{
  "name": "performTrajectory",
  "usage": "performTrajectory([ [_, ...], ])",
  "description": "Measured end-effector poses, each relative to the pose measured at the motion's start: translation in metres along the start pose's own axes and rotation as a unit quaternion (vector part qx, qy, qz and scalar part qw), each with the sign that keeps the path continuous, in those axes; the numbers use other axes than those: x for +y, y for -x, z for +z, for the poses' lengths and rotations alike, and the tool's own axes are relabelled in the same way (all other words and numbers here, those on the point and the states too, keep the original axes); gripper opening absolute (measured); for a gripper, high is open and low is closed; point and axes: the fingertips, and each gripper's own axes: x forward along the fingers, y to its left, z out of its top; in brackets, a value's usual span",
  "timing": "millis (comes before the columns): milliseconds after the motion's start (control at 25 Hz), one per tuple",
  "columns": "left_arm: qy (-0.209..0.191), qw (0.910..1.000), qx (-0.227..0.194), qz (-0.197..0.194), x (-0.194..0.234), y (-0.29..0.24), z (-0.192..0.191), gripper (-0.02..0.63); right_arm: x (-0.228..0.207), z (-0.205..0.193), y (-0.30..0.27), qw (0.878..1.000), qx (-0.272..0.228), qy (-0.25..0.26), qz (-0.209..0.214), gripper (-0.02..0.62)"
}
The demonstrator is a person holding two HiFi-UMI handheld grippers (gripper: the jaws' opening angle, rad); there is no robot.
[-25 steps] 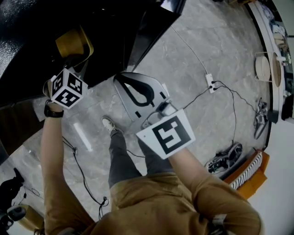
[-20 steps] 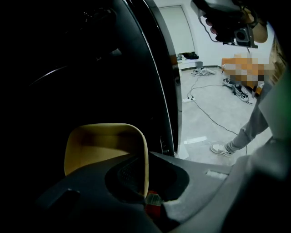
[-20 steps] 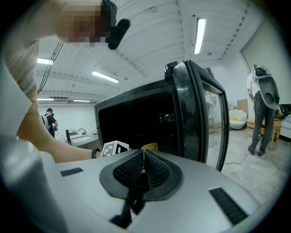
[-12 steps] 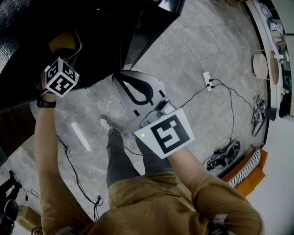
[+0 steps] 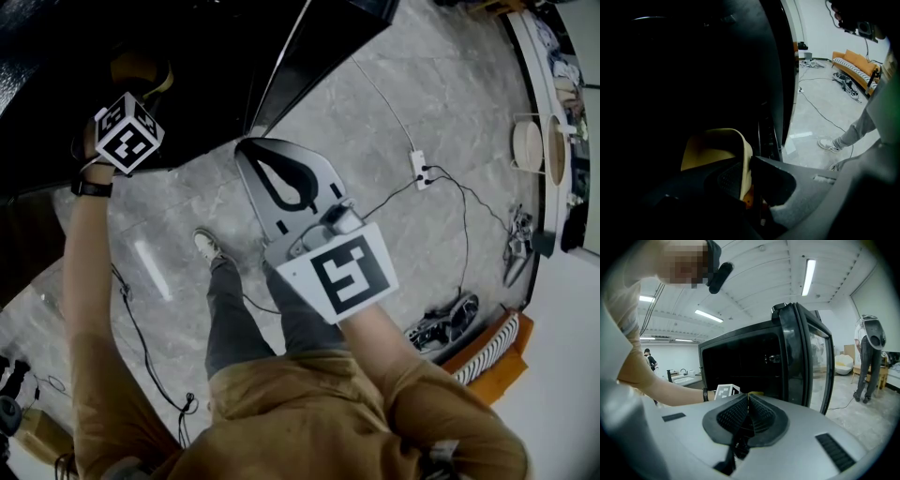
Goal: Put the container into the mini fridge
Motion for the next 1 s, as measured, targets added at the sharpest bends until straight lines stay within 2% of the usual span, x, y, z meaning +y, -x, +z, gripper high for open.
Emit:
performTrajectory([
  [120,0.007,0.9999,-0.012,0.005,0.0,-0.003,0.002,0.044,0.001,-0.003,-0.001,1.0,-0.001,0.0,0.001,0.003],
  [240,0.016,0.9996,-0.021,-0.001,0.0,-0.008,0.005,0.097,0.001,-0.005,-0.001,1.0,-0.001,-0.002,0.001,0.003],
  [360,0.04,0.9982,-0.046,0.002,0.001,-0.008,0.006,0.137,0.002,-0.012,-0.003,1.0,0.001,-0.004,0.0,0.003],
  [560,0.096,0.9894,-0.107,0.02,-0.01,0.029,0.026,0.147,-0.002,-0.008,0.01,1.0,0.003,-0.003,-0.001,0.003],
  [800,0.102,0.9844,-0.134,0.05,-0.019,0.051,0.03,0.144,0.01,-0.006,0.008,1.0,0.0,0.005,0.009,0.002],
  [1000,0.114,0.9808,-0.144,0.064,-0.03,0.064,0.03,0.102,0.021,0.003,0.009,1.0,-0.008,0.004,0.018,0.002],
])
